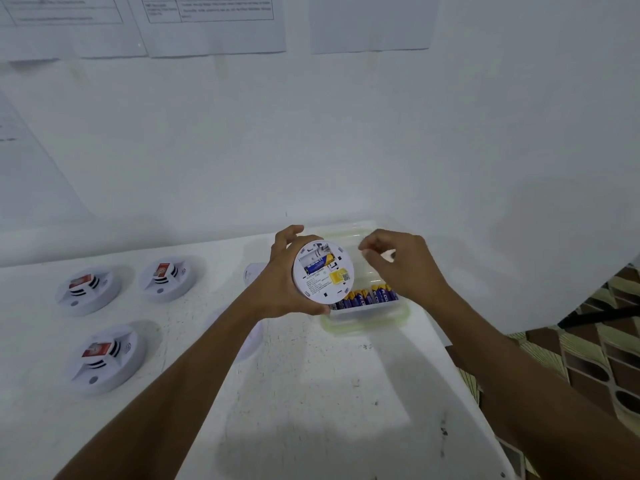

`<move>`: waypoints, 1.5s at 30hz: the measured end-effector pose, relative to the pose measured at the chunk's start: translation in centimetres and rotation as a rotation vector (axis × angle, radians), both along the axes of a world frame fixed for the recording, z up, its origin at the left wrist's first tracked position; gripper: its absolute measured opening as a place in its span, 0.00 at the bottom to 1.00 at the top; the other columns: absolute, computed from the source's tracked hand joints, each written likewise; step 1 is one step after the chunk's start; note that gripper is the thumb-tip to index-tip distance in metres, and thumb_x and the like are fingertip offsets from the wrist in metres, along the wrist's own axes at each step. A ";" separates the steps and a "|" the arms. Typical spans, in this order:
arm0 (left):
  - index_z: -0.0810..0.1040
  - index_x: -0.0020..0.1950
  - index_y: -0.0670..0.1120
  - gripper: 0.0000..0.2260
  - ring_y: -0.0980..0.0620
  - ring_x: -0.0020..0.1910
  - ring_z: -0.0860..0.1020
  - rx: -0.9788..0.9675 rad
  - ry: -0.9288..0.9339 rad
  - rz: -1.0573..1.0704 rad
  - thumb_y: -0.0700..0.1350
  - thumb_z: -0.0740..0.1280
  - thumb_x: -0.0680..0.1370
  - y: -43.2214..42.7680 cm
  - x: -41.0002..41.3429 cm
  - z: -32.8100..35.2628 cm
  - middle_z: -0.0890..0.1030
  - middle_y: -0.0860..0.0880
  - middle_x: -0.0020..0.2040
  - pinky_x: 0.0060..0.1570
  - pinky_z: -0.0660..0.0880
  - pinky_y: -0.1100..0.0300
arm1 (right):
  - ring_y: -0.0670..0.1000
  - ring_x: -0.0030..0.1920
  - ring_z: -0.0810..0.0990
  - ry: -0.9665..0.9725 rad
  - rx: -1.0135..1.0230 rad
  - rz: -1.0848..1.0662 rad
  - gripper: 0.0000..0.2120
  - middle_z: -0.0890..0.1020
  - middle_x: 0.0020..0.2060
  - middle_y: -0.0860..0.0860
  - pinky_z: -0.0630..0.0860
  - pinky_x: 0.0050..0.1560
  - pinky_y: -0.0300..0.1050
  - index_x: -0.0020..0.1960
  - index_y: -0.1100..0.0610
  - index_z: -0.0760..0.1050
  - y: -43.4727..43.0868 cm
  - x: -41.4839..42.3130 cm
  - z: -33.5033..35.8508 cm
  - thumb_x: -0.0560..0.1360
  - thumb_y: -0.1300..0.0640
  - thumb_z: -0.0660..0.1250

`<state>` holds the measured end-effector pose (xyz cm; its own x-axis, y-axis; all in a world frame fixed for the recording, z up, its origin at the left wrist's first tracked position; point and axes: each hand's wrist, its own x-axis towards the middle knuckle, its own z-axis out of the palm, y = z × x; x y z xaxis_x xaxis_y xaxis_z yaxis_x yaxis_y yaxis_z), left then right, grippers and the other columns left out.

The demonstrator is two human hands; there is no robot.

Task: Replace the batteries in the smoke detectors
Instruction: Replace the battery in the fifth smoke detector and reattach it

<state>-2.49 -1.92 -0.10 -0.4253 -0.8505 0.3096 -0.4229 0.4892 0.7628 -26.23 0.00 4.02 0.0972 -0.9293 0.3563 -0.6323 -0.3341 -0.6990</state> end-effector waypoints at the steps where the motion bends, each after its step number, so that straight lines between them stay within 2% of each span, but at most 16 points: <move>1: 0.63 0.66 0.66 0.47 0.51 0.73 0.62 -0.007 0.007 0.002 0.58 0.81 0.52 0.0 -0.1 0.0 0.55 0.55 0.72 0.69 0.70 0.52 | 0.39 0.43 0.81 -0.051 0.000 0.022 0.05 0.84 0.41 0.41 0.72 0.45 0.29 0.44 0.51 0.81 0.5 0.9 0.4 0.76 0.60 0.69; 4: 0.61 0.64 0.73 0.46 0.52 0.74 0.60 -0.027 0.017 0.005 0.59 0.81 0.52 0.1 -0.6 0.1 0.56 0.55 0.71 0.70 0.69 0.53 | 0.43 0.46 0.81 -0.115 -0.010 0.057 0.06 0.83 0.45 0.42 0.78 0.46 0.41 0.44 0.51 0.81 1.3 3.2 0.1 0.75 0.62 0.69; 6: 0.61 0.64 0.74 0.45 0.50 0.74 0.59 -0.033 0.026 0.006 0.59 0.81 0.52 0.2 -0.9 0.1 0.56 0.56 0.71 0.70 0.69 0.52 | 0.44 0.47 0.81 -0.136 -0.032 0.036 0.06 0.81 0.45 0.43 0.79 0.48 0.44 0.44 0.53 0.82 1.5 4.0 -0.7 0.75 0.63 0.68; 10: 0.64 0.65 0.69 0.44 0.48 0.74 0.61 -0.052 0.025 0.041 0.61 0.80 0.52 0.3 -0.8 0.0 0.56 0.54 0.72 0.69 0.69 0.48 | 0.41 0.47 0.80 -0.214 0.008 -0.064 0.08 0.80 0.44 0.42 0.79 0.50 0.40 0.45 0.53 0.82 1.6 5.0 -1.3 0.75 0.64 0.68; 15: 0.62 0.62 0.75 0.44 0.49 0.74 0.60 -0.052 0.012 0.062 0.60 0.80 0.52 0.7 -1.0 0.3 0.57 0.57 0.71 0.69 0.69 0.52 | 0.46 0.50 0.80 -0.292 0.115 -0.112 0.08 0.81 0.48 0.46 0.77 0.45 0.34 0.47 0.54 0.80 2.0 6.0 -0.8 0.76 0.64 0.65; 19: 0.62 0.63 0.74 0.44 0.49 0.74 0.61 -0.055 0.007 0.059 0.60 0.80 0.53 0.6 -1.2 0.2 0.56 0.57 0.72 0.68 0.70 0.51 | 0.48 0.52 0.80 -0.394 0.276 -0.132 0.08 0.82 0.52 0.47 0.79 0.46 0.38 0.49 0.54 0.80 1.9 6.1 -0.3 0.76 0.63 0.65; 22: 0.63 0.64 0.70 0.43 0.49 0.74 0.61 -0.066 0.000 0.053 0.60 0.80 0.53 0.5 -1.1 0.1 0.56 0.58 0.72 0.69 0.70 0.49 | 0.47 0.51 0.80 -0.455 0.333 -0.132 0.07 0.82 0.50 0.47 0.76 0.42 0.35 0.50 0.53 0.81 1.9 5.8 -0.1 0.77 0.62 0.65; 25: 0.64 0.64 0.68 0.42 0.52 0.74 0.59 -0.076 0.009 0.063 0.62 0.79 0.54 0.4 -1.0 0.1 0.56 0.54 0.72 0.70 0.67 0.55 | 0.45 0.52 0.80 -0.484 0.299 -0.121 0.04 0.83 0.50 0.46 0.76 0.45 0.35 0.48 0.53 0.80 1.9 5.6 0.0 0.77 0.60 0.68; 28: 0.63 0.63 0.69 0.40 0.54 0.74 0.58 -0.070 0.003 0.080 0.64 0.77 0.54 0.3 -1.2 0.3 0.56 0.57 0.71 0.68 0.62 0.66 | 0.44 0.54 0.77 -0.411 0.164 -0.155 0.03 0.79 0.53 0.44 0.74 0.50 0.34 0.44 0.50 0.79 2.0 5.4 0.0 0.75 0.57 0.72; 30: 0.64 0.63 0.67 0.40 0.55 0.74 0.58 -0.069 0.011 0.090 0.65 0.76 0.54 0.3 -1.5 0.3 0.55 0.56 0.71 0.66 0.60 0.71 | 0.44 0.51 0.77 -0.388 0.104 -0.178 0.04 0.80 0.49 0.42 0.75 0.48 0.35 0.44 0.50 0.78 2.2 5.5 0.1 0.74 0.56 0.73; 33: 0.64 0.63 0.68 0.40 0.55 0.73 0.58 -0.048 0.022 0.083 0.65 0.76 0.54 0.3 -2.0 0.5 0.56 0.53 0.73 0.67 0.61 0.70 | 0.43 0.45 0.80 -0.451 0.055 -0.162 0.05 0.82 0.39 0.42 0.79 0.45 0.39 0.42 0.53 0.78 2.2 5.6 0.1 0.73 0.58 0.74; 35: 0.63 0.63 0.70 0.41 0.55 0.73 0.58 -0.041 0.022 0.071 0.64 0.77 0.54 0.3 -2.1 0.6 0.56 0.52 0.73 0.67 0.62 0.68 | 0.42 0.45 0.80 -0.503 0.049 -0.148 0.04 0.82 0.39 0.43 0.79 0.46 0.41 0.43 0.54 0.78 1.9 5.3 0.3 0.72 0.60 0.74; 38: 0.63 0.64 0.70 0.43 0.58 0.74 0.56 -0.046 0.007 0.062 0.62 0.79 0.53 0.0 -1.2 0.3 0.55 0.54 0.72 0.66 0.61 0.73 | 0.42 0.46 0.79 -0.519 0.053 -0.163 0.04 0.84 0.41 0.43 0.76 0.49 0.41 0.44 0.53 0.81 1.2 3.6 0.4 0.72 0.59 0.74; 40: 0.63 0.64 0.67 0.45 0.57 0.74 0.56 -0.039 0.001 0.079 0.60 0.80 0.52 -0.2 -0.2 0.1 0.55 0.53 0.73 0.68 0.63 0.67 | 0.40 0.45 0.79 -0.473 0.075 -0.157 0.03 0.84 0.41 0.44 0.72 0.47 0.38 0.44 0.53 0.81 0.5 1.9 0.4 0.72 0.58 0.75; 42: 0.63 0.64 0.66 0.45 0.55 0.74 0.57 -0.028 0.005 0.085 0.59 0.80 0.51 -0.4 0.4 0.1 0.55 0.55 0.72 0.70 0.64 0.60 | 0.37 0.43 0.78 -0.324 0.101 -0.135 0.03 0.84 0.39 0.42 0.71 0.49 0.41 0.43 0.51 0.81 -0.2 0.2 -0.1 0.72 0.56 0.74; 45: 0.63 0.64 0.68 0.45 0.53 0.74 0.57 -0.029 0.008 0.081 0.59 0.80 0.51 -0.5 0.4 0.1 0.54 0.55 0.72 0.71 0.64 0.56 | 0.40 0.45 0.78 0.135 0.163 -0.117 0.05 0.82 0.37 0.39 0.67 0.54 0.50 0.40 0.45 0.79 -1.4 -1.2 -1.2 0.72 0.51 0.73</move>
<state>-2.07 -2.43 0.03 -0.3524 -0.8726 0.3382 -0.4560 0.4757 0.7522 -27.44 -1.44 2.78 0.0216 -0.9812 0.1919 -0.7514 -0.1425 -0.6442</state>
